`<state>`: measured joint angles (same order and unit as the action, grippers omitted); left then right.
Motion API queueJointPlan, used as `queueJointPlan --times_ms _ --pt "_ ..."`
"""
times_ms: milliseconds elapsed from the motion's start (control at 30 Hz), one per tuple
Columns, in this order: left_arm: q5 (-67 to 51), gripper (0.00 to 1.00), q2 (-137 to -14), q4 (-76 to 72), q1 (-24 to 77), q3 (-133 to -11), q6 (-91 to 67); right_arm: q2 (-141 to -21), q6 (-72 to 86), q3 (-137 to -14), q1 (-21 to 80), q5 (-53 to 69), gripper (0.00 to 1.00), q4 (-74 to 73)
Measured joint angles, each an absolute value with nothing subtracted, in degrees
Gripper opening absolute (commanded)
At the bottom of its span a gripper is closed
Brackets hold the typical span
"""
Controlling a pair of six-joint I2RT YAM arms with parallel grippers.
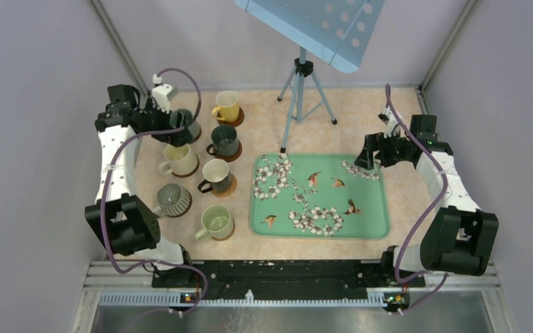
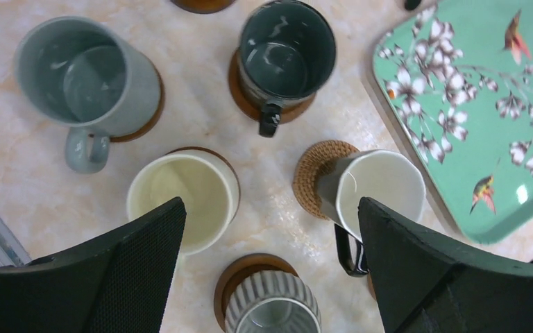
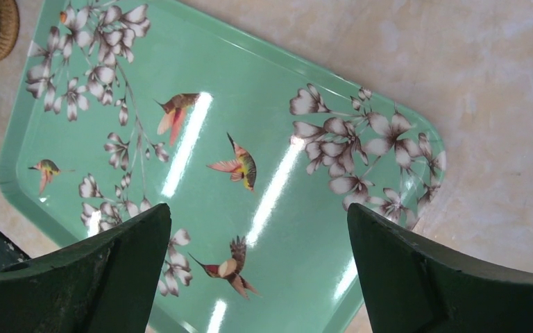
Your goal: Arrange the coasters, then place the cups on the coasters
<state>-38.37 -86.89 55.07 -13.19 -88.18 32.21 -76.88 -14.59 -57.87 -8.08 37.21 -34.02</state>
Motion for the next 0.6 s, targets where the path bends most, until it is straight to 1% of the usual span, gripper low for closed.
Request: queueJointPlan --times_ms 167,333,500,600 --pt "-41.82 0.99 -87.64 49.04 -20.23 -86.72 27.24 -77.38 -15.46 -57.87 -7.88 35.2 0.96 -34.52" --pt "-41.95 0.99 -86.87 42.98 -25.26 -79.88 24.93 -77.43 -14.87 -57.84 -7.88 34.0 0.96 -33.21" --pt "-40.45 0.99 -85.73 40.25 -25.71 -74.13 24.88 -77.43 -13.98 -57.84 -7.88 33.41 0.96 -31.68" --pt "-40.45 0.99 -84.97 38.52 -25.61 -72.79 24.91 -77.41 -13.69 -57.84 -7.88 33.17 0.96 -31.16"
